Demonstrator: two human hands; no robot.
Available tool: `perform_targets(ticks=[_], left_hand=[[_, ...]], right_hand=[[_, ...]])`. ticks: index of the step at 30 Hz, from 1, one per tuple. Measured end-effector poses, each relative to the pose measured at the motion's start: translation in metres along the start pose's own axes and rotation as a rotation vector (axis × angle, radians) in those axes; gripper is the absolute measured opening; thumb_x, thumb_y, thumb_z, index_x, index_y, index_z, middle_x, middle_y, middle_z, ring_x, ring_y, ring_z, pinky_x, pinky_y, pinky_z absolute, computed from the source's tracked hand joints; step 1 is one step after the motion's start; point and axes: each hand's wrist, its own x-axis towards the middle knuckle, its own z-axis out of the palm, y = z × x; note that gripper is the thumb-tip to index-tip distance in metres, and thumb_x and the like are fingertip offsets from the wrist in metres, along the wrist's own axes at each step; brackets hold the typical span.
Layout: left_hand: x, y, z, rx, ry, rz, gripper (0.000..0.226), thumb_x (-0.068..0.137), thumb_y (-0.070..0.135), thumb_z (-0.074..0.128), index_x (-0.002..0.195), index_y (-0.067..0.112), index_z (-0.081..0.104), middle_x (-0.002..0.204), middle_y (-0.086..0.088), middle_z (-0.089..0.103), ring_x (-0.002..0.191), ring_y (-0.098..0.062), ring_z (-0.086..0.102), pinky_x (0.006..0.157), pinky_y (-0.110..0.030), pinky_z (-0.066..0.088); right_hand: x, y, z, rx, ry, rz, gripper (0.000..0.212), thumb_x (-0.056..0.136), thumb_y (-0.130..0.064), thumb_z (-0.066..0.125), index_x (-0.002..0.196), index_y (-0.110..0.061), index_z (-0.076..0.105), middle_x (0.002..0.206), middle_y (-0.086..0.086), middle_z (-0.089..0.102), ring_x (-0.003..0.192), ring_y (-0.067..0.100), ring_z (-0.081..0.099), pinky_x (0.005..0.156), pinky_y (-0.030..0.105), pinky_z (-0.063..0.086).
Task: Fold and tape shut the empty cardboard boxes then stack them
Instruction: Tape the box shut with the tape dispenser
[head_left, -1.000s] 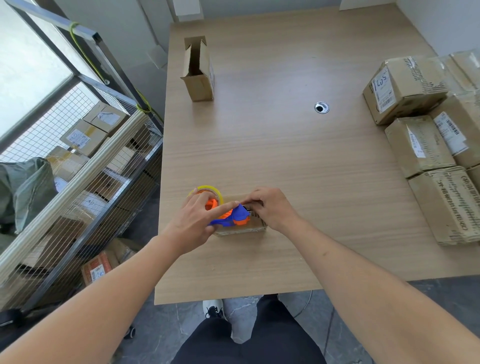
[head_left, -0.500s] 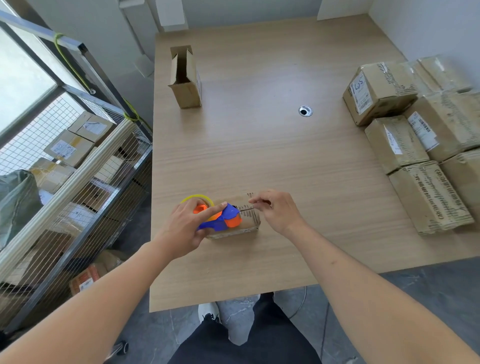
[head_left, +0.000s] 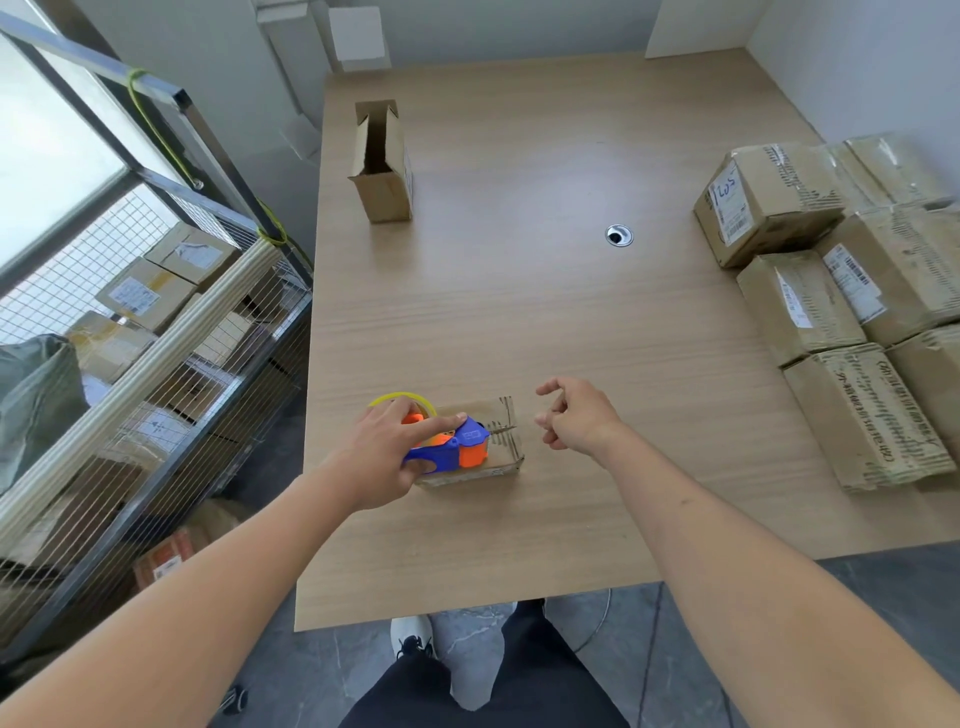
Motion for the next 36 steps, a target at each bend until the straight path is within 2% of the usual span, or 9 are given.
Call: perform_targets(ticks=[10,16,19,21,23,25,28,33,36], left_hand=[[0.001,0.001,0.0,-0.008,0.017,0.019,0.08,0.085,0.029,0.074,0.147,0.06,0.035,0.117,0.006,0.048,0.11,-0.021,0.05,0.098,-0.043,0.041],[0.0,-0.002,0.003,-0.01,0.036,0.024,0.078,0.083,0.029,0.074,0.147,0.056,0.039,0.116,0.006,0.048,0.11,-0.022,0.051,0.096,-0.039,0.037],[0.001,0.001,0.003,-0.001,0.028,0.026,0.078,0.083,0.033,0.069,0.147,0.059,0.034,0.117,0.005,0.048,0.11,-0.023,0.051,0.097,-0.043,0.041],[0.001,0.002,0.002,0.009,0.021,0.018,0.075,0.084,0.038,0.064,0.148,0.061,0.03,0.118,0.004,0.049,0.109,-0.025,0.051,0.097,-0.047,0.043],[0.0,0.003,0.001,0.013,0.028,0.015,0.075,0.084,0.04,0.062,0.147,0.062,0.028,0.118,0.003,0.05,0.108,-0.026,0.052,0.097,-0.048,0.044],[0.0,0.004,-0.002,0.03,0.018,0.029,0.075,0.085,0.042,0.059,0.148,0.063,0.025,0.119,0.003,0.05,0.109,-0.026,0.052,0.097,-0.047,0.043],[0.004,0.002,-0.006,0.084,-0.014,0.076,0.072,0.088,0.049,0.052,0.15,0.064,0.018,0.119,0.004,0.049,0.109,-0.026,0.052,0.094,-0.042,0.043],[0.005,0.002,-0.021,0.173,-0.082,0.218,0.056,0.1,0.058,0.03,0.151,0.066,0.01,0.11,-0.001,0.047,0.093,-0.024,0.051,0.084,-0.038,0.044],[0.011,0.01,-0.039,0.15,-0.173,0.233,0.05,0.1,0.06,0.017,0.149,0.07,0.009,0.098,-0.003,0.047,0.077,-0.024,0.05,0.074,-0.039,0.046]], right_hand=[[0.021,0.023,0.028,0.169,-0.071,0.099,0.02,0.089,-0.003,0.074,0.097,-0.011,0.058,0.077,0.007,0.067,0.059,0.024,0.067,0.066,0.047,0.064],[0.017,0.036,0.047,0.413,-0.061,0.236,0.019,0.09,-0.01,0.077,0.104,-0.014,0.065,0.102,0.009,0.063,0.081,0.024,0.067,0.061,0.039,0.062],[0.016,0.026,0.061,0.394,0.048,0.141,0.015,0.098,-0.009,0.059,0.102,-0.022,0.066,0.111,0.006,0.069,0.083,0.02,0.067,0.077,0.042,0.061],[0.01,0.018,0.075,0.351,0.121,-0.05,0.025,0.103,-0.019,0.049,0.121,-0.028,0.064,0.129,-0.007,0.065,0.108,0.01,0.063,0.099,0.033,0.051],[0.003,0.017,0.088,0.241,0.065,-0.247,0.038,0.108,-0.027,0.041,0.145,-0.032,0.053,0.149,-0.015,0.049,0.139,0.0,0.041,0.115,0.021,0.031],[0.002,0.027,0.098,0.166,0.033,-0.345,0.042,0.11,-0.035,0.036,0.149,-0.034,0.049,0.161,-0.007,0.037,0.151,0.001,0.021,0.121,0.024,0.019],[0.009,0.035,0.104,0.203,0.082,-0.366,0.042,0.107,-0.04,0.035,0.143,-0.031,0.056,0.156,-0.005,0.045,0.151,0.005,0.023,0.122,0.028,0.022],[0.017,0.041,0.114,0.255,0.127,-0.424,0.033,0.101,-0.027,0.046,0.128,-0.034,0.064,0.13,-0.024,0.054,0.136,0.012,0.047,0.114,0.046,0.041],[0.015,0.041,0.11,0.22,0.144,-0.427,0.037,0.097,-0.023,0.043,0.128,-0.028,0.064,0.129,-0.012,0.058,0.128,0.011,0.051,0.11,0.045,0.043]])
